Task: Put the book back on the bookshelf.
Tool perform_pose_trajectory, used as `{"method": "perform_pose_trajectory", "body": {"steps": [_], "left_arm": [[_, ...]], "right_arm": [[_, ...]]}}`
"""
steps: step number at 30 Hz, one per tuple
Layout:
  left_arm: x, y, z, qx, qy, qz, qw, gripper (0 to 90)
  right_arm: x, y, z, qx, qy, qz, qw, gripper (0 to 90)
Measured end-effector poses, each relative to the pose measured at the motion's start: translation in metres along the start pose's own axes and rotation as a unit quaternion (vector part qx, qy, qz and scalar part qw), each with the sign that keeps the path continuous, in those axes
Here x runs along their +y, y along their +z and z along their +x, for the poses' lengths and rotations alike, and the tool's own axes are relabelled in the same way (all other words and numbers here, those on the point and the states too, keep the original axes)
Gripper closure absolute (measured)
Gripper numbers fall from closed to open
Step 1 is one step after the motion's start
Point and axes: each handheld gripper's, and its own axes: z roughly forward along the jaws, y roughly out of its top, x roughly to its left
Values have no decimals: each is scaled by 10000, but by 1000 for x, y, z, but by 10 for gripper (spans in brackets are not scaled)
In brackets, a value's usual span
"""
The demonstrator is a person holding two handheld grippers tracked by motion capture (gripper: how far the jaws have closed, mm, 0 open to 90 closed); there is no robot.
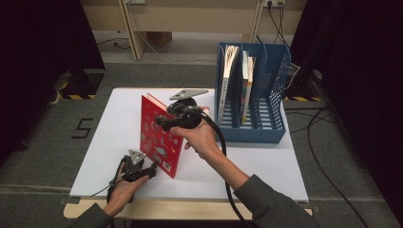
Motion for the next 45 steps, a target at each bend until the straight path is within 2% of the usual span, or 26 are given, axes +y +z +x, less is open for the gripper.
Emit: {"method": "perform_pose_trajectory", "body": {"steps": [2, 4, 5, 6, 8, 10, 12, 16, 18, 20, 21, 23, 27, 30, 32, 33, 35, 41, 42, 43, 45], "left_arm": [[2, 3, -2, -73, -69, 41, 9999, 355], [4, 6, -5, -210, -161, 51, 9996, 302], [4, 7, -7, -247, -158, 36, 9996, 275], [4, 6, -8, -252, -107, 28, 9996, 275], [4, 5, -9, -271, -136, -28, 9995, 271], [4, 2, -7, -272, -234, -112, 9993, 258], [5, -1, -5, -219, -220, -165, 9994, 256], [5, -6, -3, -195, -252, -278, 9991, 255], [6, -10, 0, -139, -308, -431, 9985, 255], [8, -13, 2, -39, -292, -584, 9979, 255], [8, -15, 4, -22, -325, -635, 9975, 255], [9, -18, 5, 28, -344, -687, 9970, 255], [9, -19, 5, 57, -359, -781, 9963, 256], [9, -19, 6, 80, -363, -825, 9959, 256], [10, -19, 7, 100, -363, -837, 9958, 257], [10, -19, 6, 103, -354, -845, 9957, 256], [10, -19, 6, 118, -345, -850, 9957, 256], [10, -20, 5, 158, -319, -931, 9950, 256], [10, -21, 6, 162, -326, -928, 9950, 256], [10, -21, 6, 156, -338, -937, 9949, 253], [10, -21, 5, 175, -329, -948, 9948, 254]], "right_arm": [[3, 0, 10, 99, -162, -7, 9998, 488], [4, 0, 19, 246, -281, 25, 9993, 504], [4, 0, 27, 360, -437, 41, 9984, 505], [4, 0, 27, 360, -437, 41, 9984, 505], [2, -1, 34, 390, -564, 63, 9976, 511], [1, -2, 36, 401, -662, 72, 9970, 511], [0, -2, 35, 490, -578, 43, 9971, 500], [0, -3, 35, 497, -631, 44, 9968, 498], [0, -3, 35, 515, -613, 24, 9968, 479], [-1, -3, 36, 521, -720, 20, 9960, 471], [-1, -3, 37, 488, -694, -7, 9964, 467], [-2, -3, 38, 471, -830, -28, 9954, 467], [-1, -4, 37, 417, -838, -106, 9956, 449], [0, -8, 36, 333, -905, -260, 9950, 437], [1, -11, 35, 389, -887, -220, 9951, 443], [0, -12, 35, 352, -940, -191, 9948, 452], [0, -13, 36, 337, -901, -123, 9953, 449], [2, -18, 32, 230, -962, -296, 9947, 436], [2, -19, 32, 191, -972, -266, 9947, 429], [1, -19, 32, 54, -1099, -227, 9937, 414], [-4, -15, 33, -335, -1502, 42, 9881, 432]]}}
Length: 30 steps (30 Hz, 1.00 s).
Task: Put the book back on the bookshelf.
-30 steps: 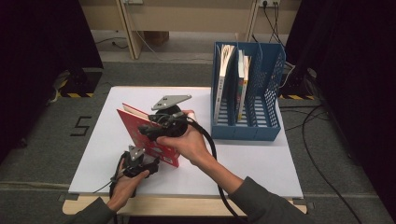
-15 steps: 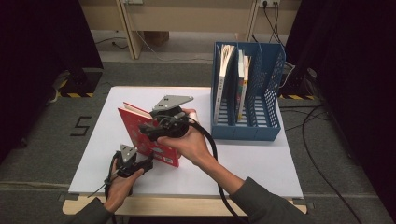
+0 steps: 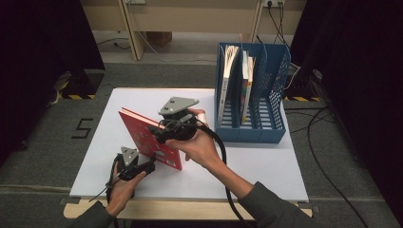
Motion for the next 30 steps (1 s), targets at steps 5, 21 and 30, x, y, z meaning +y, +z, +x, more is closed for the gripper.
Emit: {"method": "perform_pose_trajectory", "body": {"steps": [5, 21, 30], "left_arm": [[1, -1, 1, 36, -5, -122, 9999, 255], [0, 1, 2, 15, 0, -26, 10000, 255], [-4, 6, 14, 34, -121, 267, 9996, 250]], "right_arm": [[-11, 5, -5, 45, -25, 225, 9997, 604], [-65, 12, -40, 522, 1646, -602, 9831, 720], [-85, 17, -61, 797, 2472, -1240, 9577, 775]]}}
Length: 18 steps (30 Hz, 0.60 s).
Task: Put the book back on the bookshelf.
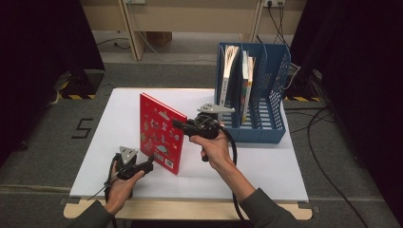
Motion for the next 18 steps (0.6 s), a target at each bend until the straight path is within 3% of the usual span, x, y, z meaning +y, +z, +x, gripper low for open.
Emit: {"method": "perform_pose_trajectory", "body": {"steps": [5, 11, 18], "left_arm": [[-6, 5, 18, 52, -247, 252, 9994, 247], [-7, 6, 31, 103, -411, 343, 9985, 246], [-6, 7, 35, 81, -555, 329, 9979, 246]], "right_arm": [[-2, 1, -19, 120, 589, -265, 9978, 773], [5, 9, -23, 184, 921, -435, 9946, 769], [26, 11, -23, 147, 991, -515, 9936, 763]]}}
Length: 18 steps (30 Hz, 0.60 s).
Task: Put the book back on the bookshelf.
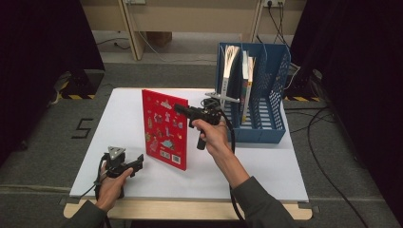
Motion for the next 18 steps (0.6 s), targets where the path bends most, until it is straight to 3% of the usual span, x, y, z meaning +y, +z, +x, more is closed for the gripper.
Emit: {"method": "perform_pose_trajectory", "body": {"steps": [8, 9, 11, 18], "left_arm": [[2, 3, 10, 66, -59, 9, 10000, 245], [3, 4, 10, 86, 2, -2, 10000, 243], [3, 4, 8, 246, 401, -46, 9989, 238], [-1, 12, 5, 163, 742, 348, 9965, 212]], "right_arm": [[27, -21, 8, -196, -118, -97, 9997, 758], [30, -26, 8, -183, -98, -133, 9997, 756], [35, -35, 9, -208, -109, -246, 9994, 757], [58, -78, 15, -259, -153, -736, 9968, 757]]}}
